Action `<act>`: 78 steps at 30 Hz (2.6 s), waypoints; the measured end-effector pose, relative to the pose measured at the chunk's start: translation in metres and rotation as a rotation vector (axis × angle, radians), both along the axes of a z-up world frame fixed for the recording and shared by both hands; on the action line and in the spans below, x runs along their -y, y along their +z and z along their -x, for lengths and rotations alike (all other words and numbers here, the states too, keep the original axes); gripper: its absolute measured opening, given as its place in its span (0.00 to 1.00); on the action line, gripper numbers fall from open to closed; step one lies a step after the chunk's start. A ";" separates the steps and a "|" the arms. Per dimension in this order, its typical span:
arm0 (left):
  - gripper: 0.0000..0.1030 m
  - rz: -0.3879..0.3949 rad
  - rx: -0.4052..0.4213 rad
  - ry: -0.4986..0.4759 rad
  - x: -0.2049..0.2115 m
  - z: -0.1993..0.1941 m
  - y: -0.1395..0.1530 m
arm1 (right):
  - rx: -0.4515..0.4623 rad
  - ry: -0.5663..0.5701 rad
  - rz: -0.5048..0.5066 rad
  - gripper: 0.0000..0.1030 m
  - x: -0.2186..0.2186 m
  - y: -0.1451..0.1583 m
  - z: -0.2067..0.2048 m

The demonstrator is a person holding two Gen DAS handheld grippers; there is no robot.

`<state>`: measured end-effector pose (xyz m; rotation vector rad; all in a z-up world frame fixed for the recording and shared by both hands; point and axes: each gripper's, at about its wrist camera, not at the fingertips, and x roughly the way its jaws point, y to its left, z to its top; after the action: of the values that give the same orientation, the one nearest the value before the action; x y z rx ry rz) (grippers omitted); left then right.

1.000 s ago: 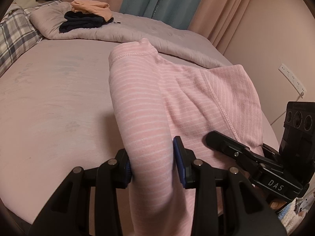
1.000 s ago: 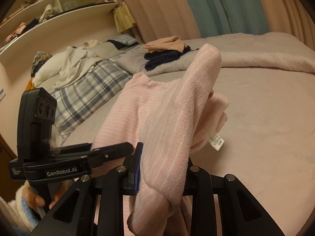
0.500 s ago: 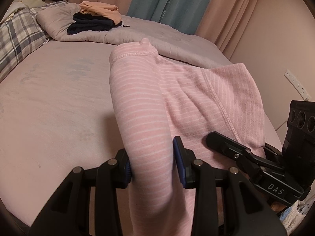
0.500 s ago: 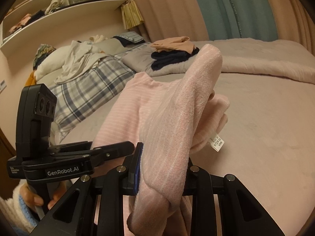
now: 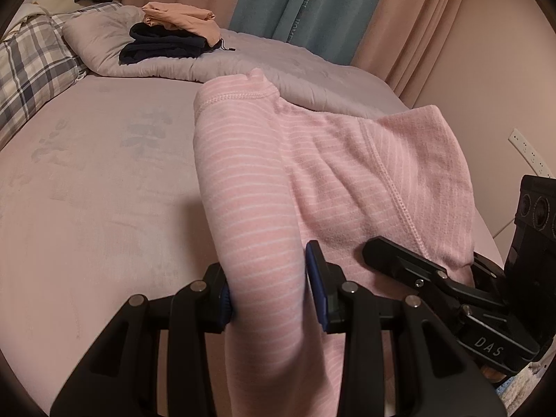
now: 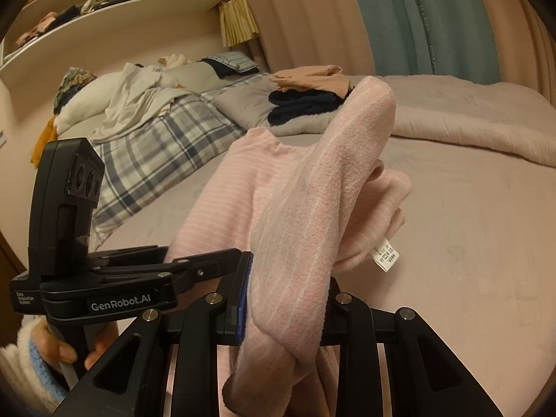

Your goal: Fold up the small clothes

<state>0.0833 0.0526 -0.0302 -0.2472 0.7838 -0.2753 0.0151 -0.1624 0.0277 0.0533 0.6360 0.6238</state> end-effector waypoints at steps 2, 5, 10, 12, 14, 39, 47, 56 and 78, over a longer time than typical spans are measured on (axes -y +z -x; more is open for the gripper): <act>0.34 -0.002 -0.002 0.000 -0.001 -0.006 -0.001 | 0.004 -0.002 0.005 0.29 -0.002 -0.001 -0.004; 0.34 -0.007 -0.004 -0.002 -0.002 -0.018 -0.003 | 0.001 -0.006 0.007 0.29 -0.002 -0.003 -0.013; 0.34 -0.013 -0.004 -0.011 -0.003 -0.040 -0.006 | -0.002 -0.016 0.003 0.29 -0.003 -0.004 -0.029; 0.34 -0.009 -0.005 -0.013 -0.004 -0.048 -0.007 | -0.005 -0.019 -0.001 0.29 -0.003 -0.005 -0.037; 0.34 -0.010 -0.009 -0.014 -0.005 -0.056 -0.010 | -0.009 -0.023 -0.004 0.29 -0.004 -0.006 -0.045; 0.34 -0.019 -0.040 -0.021 -0.006 -0.117 -0.022 | -0.028 -0.066 -0.011 0.29 -0.013 -0.016 -0.085; 0.34 -0.015 -0.067 -0.021 -0.004 -0.131 -0.029 | -0.046 -0.084 -0.013 0.29 -0.015 -0.022 -0.093; 0.34 -0.018 -0.089 -0.016 -0.003 -0.142 -0.038 | -0.071 -0.092 -0.008 0.29 -0.019 -0.026 -0.103; 0.34 -0.029 -0.108 -0.014 -0.001 -0.150 -0.044 | -0.092 -0.095 -0.002 0.29 -0.021 -0.030 -0.109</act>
<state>0.2333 0.0533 -0.0740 -0.2305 0.8964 -0.2652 0.1239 -0.1416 -0.0024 0.1138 0.7178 0.5327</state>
